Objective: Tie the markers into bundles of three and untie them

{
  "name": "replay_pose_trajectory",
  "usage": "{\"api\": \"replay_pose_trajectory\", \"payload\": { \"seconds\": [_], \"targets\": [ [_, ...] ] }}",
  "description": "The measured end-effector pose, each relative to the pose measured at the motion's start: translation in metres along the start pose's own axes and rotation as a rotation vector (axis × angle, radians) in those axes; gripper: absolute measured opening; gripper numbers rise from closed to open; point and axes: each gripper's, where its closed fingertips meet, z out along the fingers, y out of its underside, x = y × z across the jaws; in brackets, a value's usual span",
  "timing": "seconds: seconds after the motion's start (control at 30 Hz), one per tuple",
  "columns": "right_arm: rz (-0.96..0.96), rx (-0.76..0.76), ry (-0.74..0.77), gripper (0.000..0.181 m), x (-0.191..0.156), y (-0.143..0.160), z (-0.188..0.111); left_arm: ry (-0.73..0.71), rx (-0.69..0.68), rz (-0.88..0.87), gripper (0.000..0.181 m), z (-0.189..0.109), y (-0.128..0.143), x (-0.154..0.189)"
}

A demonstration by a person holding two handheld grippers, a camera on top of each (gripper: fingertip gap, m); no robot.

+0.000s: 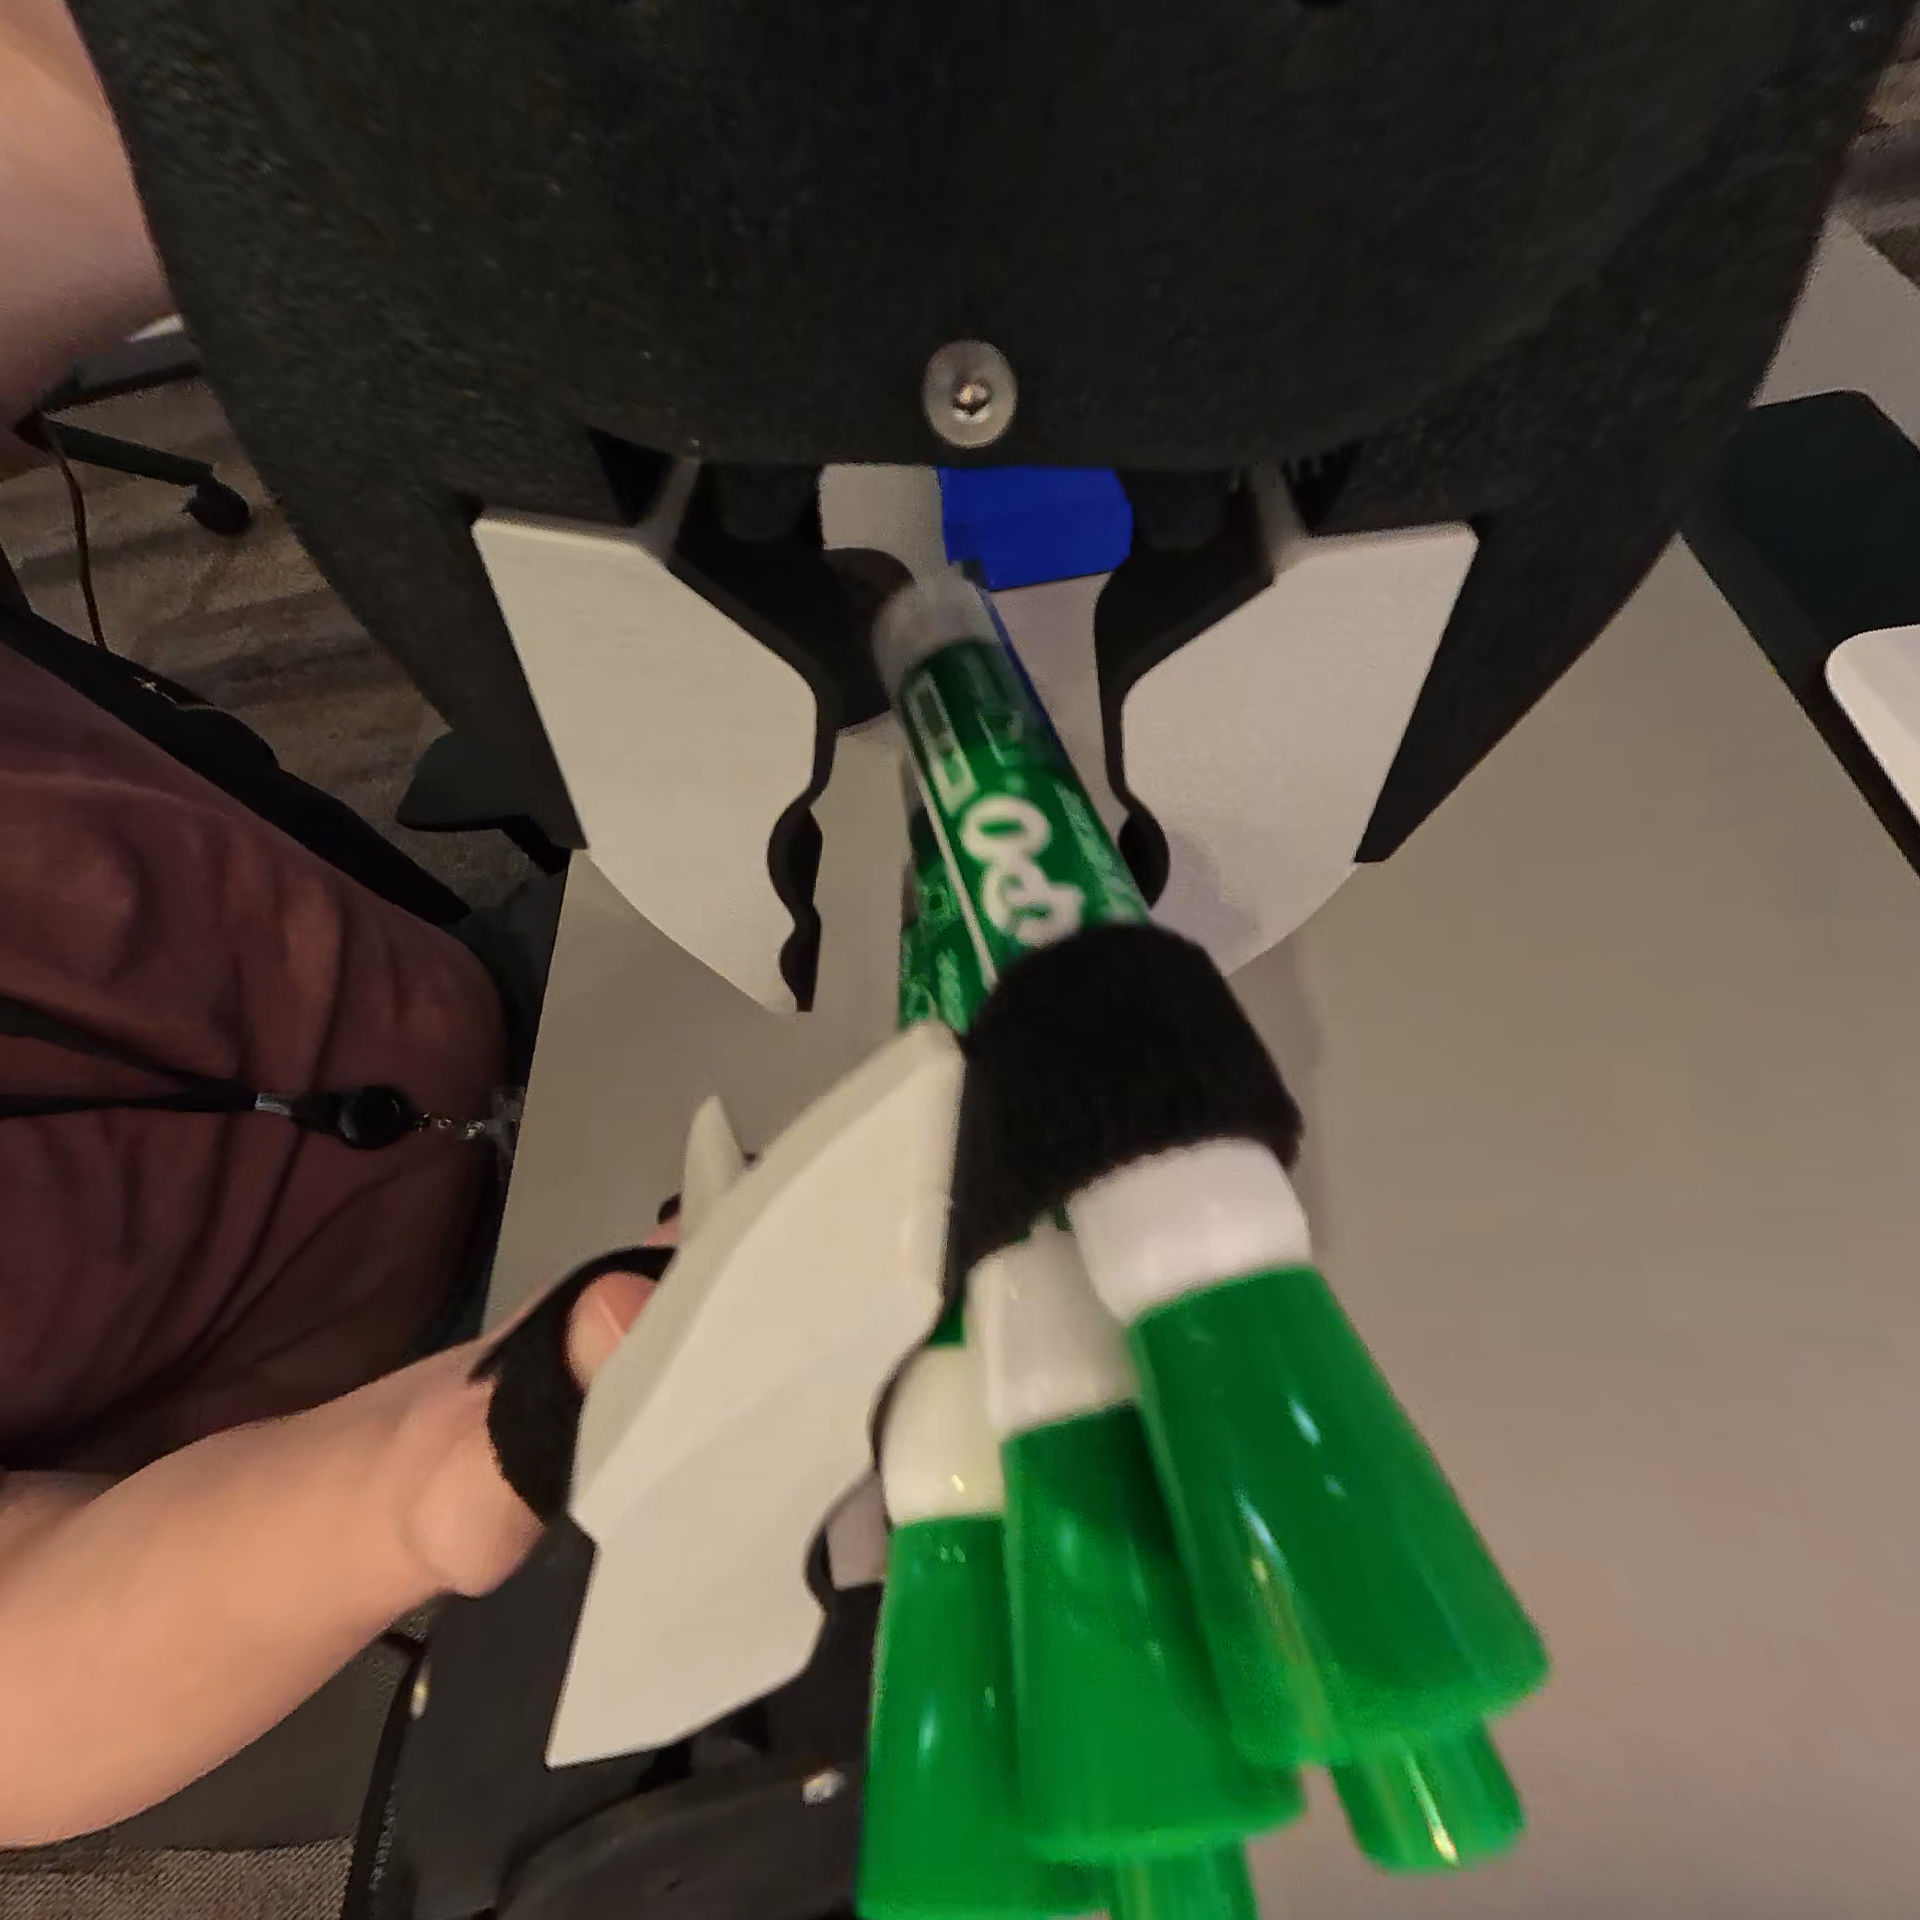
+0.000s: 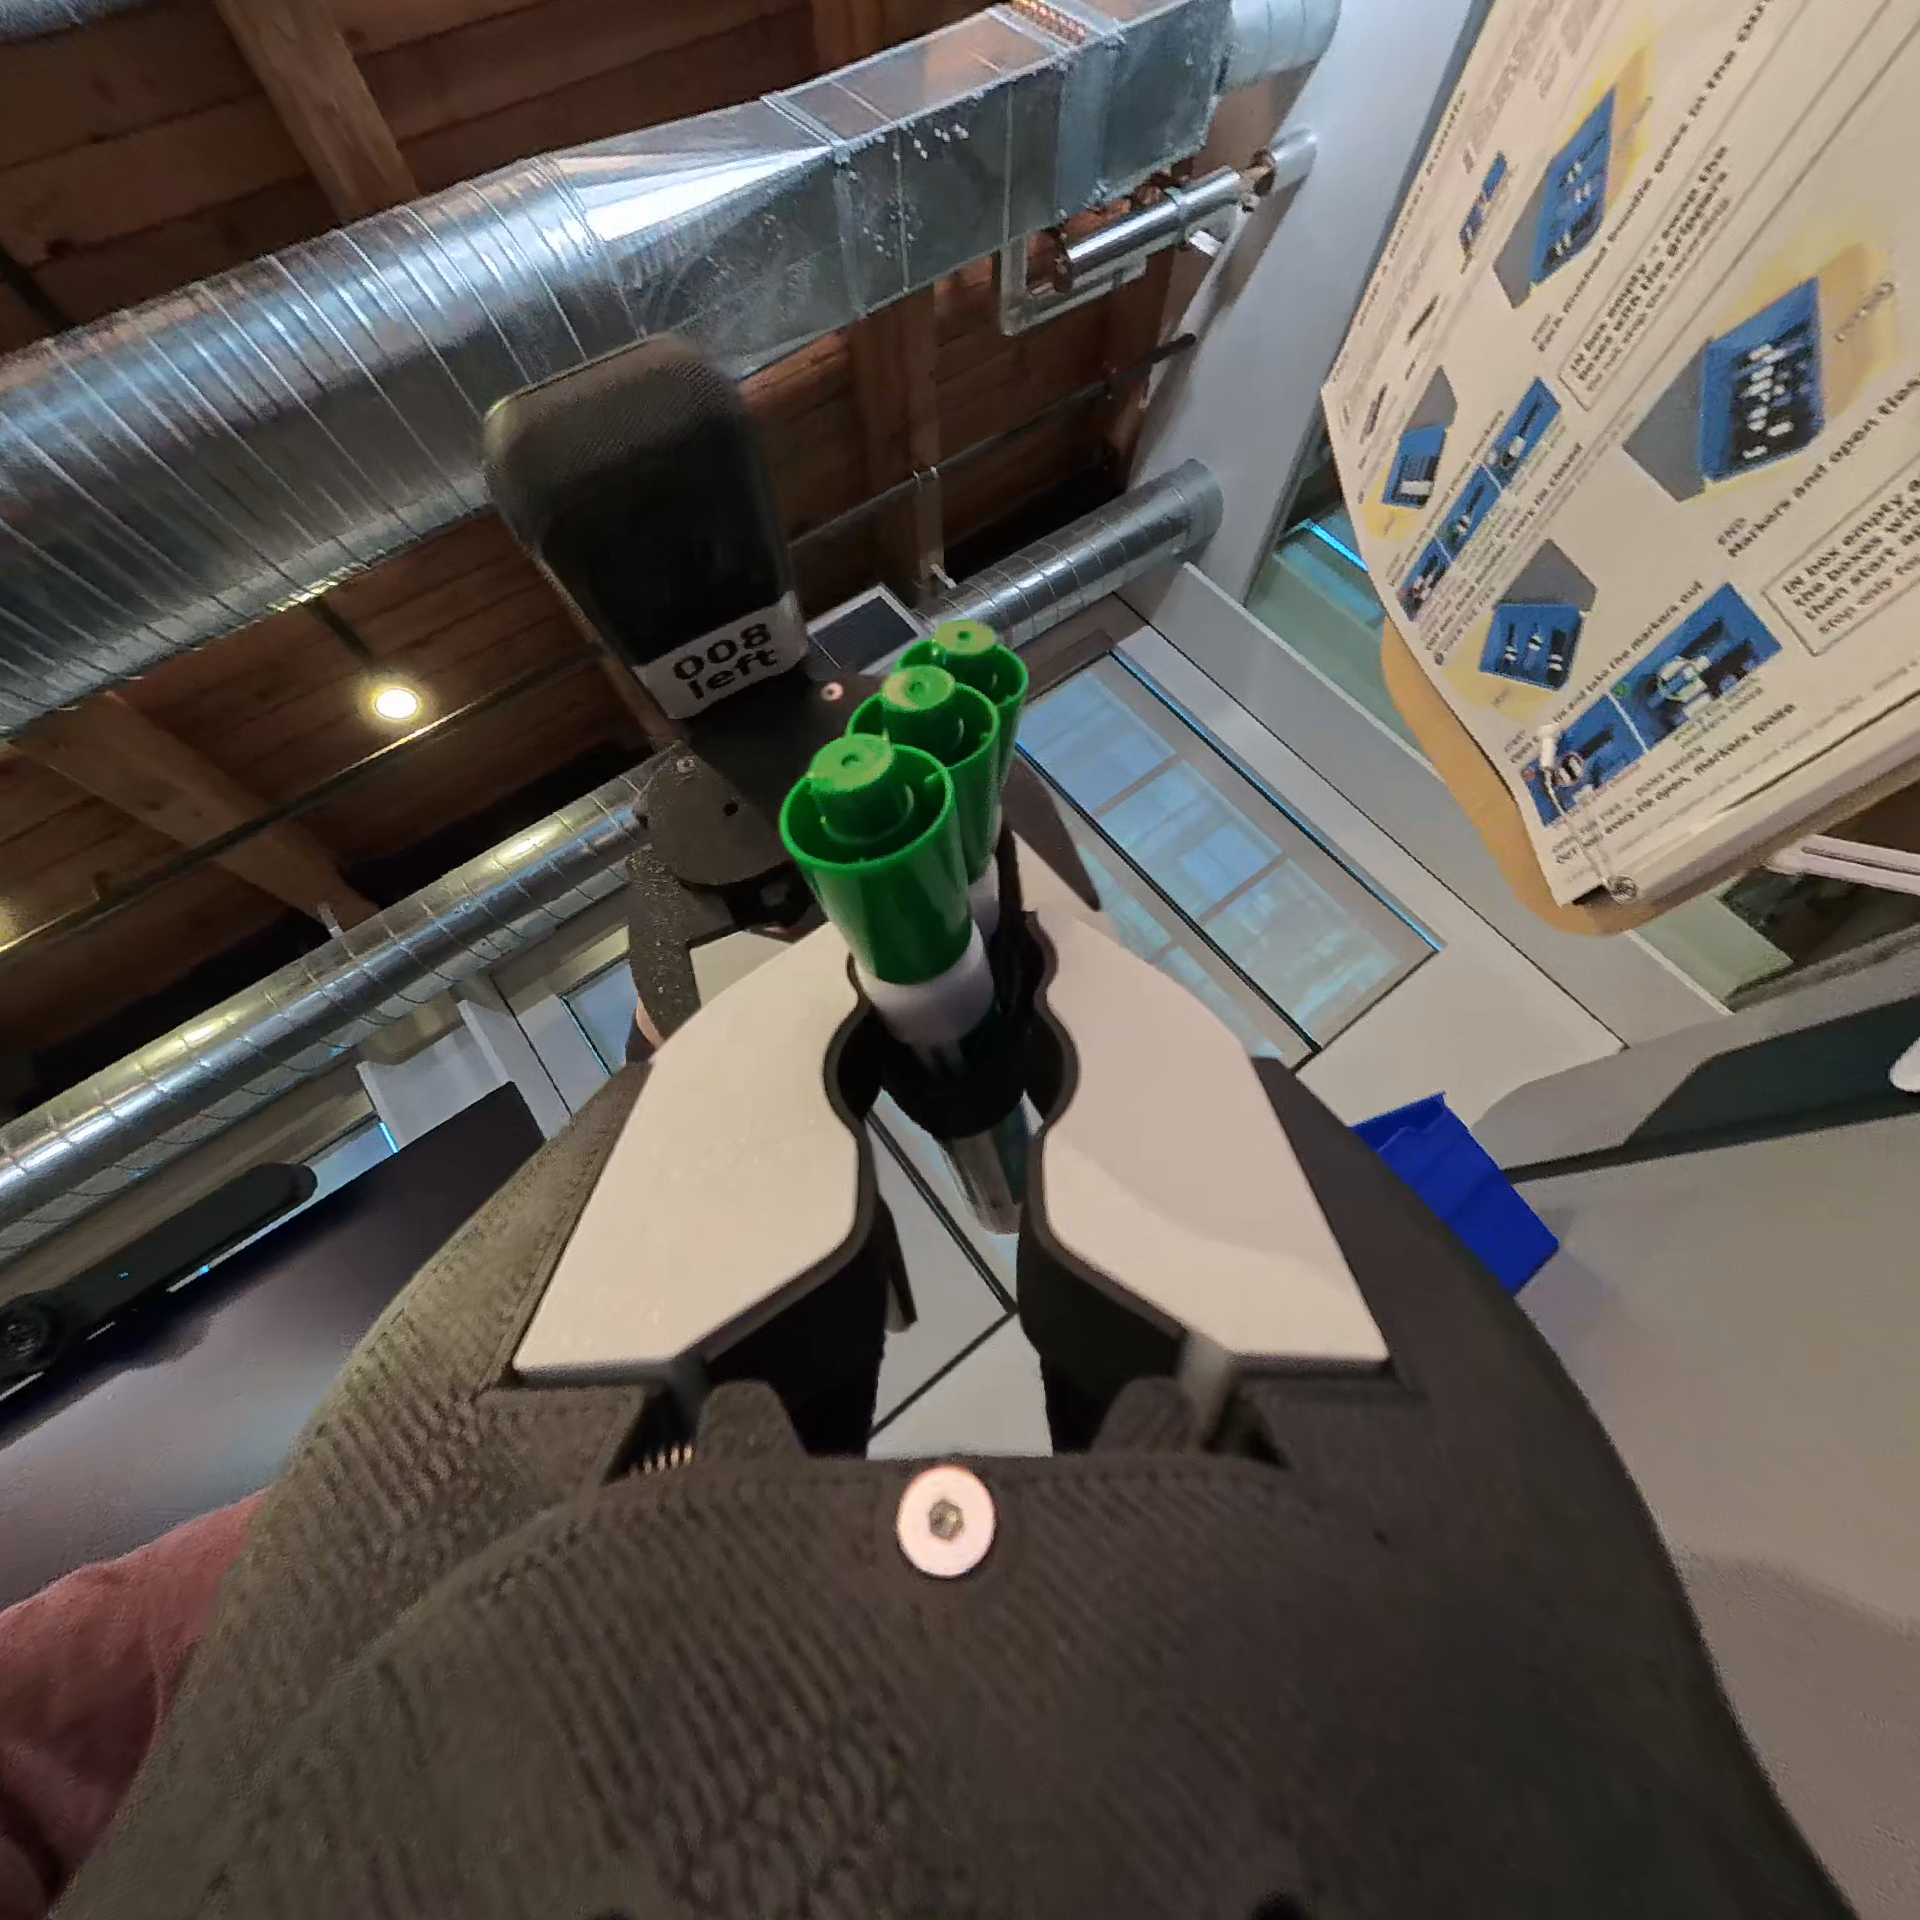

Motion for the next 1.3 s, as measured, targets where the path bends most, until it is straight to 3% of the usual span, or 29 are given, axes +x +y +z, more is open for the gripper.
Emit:
{"api": "replay_pose_trajectory", "payload": {
  "seconds": [0.17, 0.3, 0.47, 0.67, 0.93, 1.3],
  "targets": [
    [0.005, -0.068, 0.067, 0.026, 0.005, -0.011, -0.006, -0.032, 0.077, -0.001, 0.058, -0.02, 0.011, 0.001],
    [-0.039, -0.147, 0.136, 0.025, 0.004, -0.03, -0.017, -0.17, 0.078, -0.023, 0.058, -0.03, 0.038, -0.013],
    [-0.089, -0.189, 0.233, 0.025, 0.0, -0.068, -0.04, -0.132, 0.106, -0.049, 0.055, -0.001, 0.057, -0.007],
    [-0.075, -0.144, 0.331, 0.025, -0.008, -0.127, -0.074, -0.084, 0.17, 0.012, 0.052, 0.032, 0.052, 0.001],
    [-0.16, -0.033, 0.468, 0.026, -0.022, -0.202, -0.122, -0.063, 0.099, 0.068, 0.052, 0.061, 0.062, -0.003],
    [-0.198, 0.035, 0.528, 0.026, -0.03, -0.246, -0.154, -0.051, 0.09, 0.089, 0.053, 0.073, 0.059, -0.012]
  ]
}}
